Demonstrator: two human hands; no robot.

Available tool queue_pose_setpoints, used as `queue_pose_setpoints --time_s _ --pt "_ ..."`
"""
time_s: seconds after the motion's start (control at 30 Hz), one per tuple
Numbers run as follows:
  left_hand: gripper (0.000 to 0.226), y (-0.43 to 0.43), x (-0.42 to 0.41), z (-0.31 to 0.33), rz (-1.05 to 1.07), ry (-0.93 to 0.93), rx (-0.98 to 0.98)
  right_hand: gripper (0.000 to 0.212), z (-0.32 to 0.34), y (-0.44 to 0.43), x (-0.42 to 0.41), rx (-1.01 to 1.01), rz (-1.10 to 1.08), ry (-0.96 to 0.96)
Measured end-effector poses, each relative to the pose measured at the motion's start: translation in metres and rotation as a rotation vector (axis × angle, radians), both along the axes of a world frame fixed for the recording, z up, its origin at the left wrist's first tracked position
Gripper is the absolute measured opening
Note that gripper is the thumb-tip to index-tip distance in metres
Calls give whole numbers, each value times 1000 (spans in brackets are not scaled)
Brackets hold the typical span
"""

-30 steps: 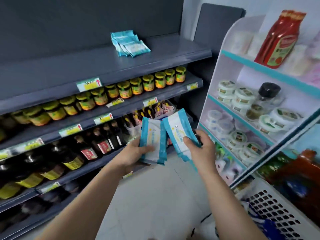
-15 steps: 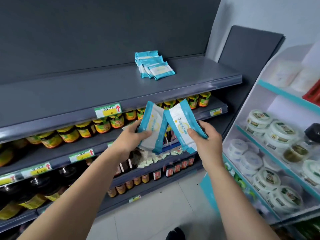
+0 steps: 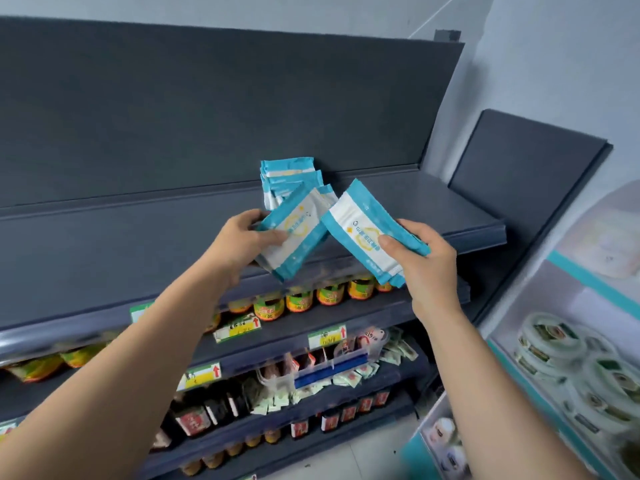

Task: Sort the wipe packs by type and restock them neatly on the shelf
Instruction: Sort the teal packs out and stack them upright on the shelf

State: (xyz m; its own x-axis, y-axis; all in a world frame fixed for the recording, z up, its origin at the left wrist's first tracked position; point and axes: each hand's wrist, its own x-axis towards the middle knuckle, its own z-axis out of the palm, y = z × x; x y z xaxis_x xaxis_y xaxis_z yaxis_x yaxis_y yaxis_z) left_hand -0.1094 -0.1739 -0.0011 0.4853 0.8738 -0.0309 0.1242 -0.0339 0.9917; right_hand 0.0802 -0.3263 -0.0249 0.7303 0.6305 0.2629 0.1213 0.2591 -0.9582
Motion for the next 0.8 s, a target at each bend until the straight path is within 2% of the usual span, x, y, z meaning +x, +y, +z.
queue_pose_setpoints --time_s 0.17,0.27,0.43,0.63,0.7,0.8 --pt "36 48 32 3 -14 63 2 28 17 43 36 -62 105 -2" --pt "27 72 52 -1 -31 75 -25 27 23 71 53 -151 207 -24" --pt "29 106 70 -11 -5 134 4 23 23 118 72 -324 399 -145" --pt "15 119 77 -22 73 154 -21 23 1 162 80 -425 459 -138" --pt "33 117 75 -25 87 129 -35 27 -6 173 84 -442 475 -146" --pt "94 111 71 -29 46 156 19 29 -15 186 88 -467 483 -202"
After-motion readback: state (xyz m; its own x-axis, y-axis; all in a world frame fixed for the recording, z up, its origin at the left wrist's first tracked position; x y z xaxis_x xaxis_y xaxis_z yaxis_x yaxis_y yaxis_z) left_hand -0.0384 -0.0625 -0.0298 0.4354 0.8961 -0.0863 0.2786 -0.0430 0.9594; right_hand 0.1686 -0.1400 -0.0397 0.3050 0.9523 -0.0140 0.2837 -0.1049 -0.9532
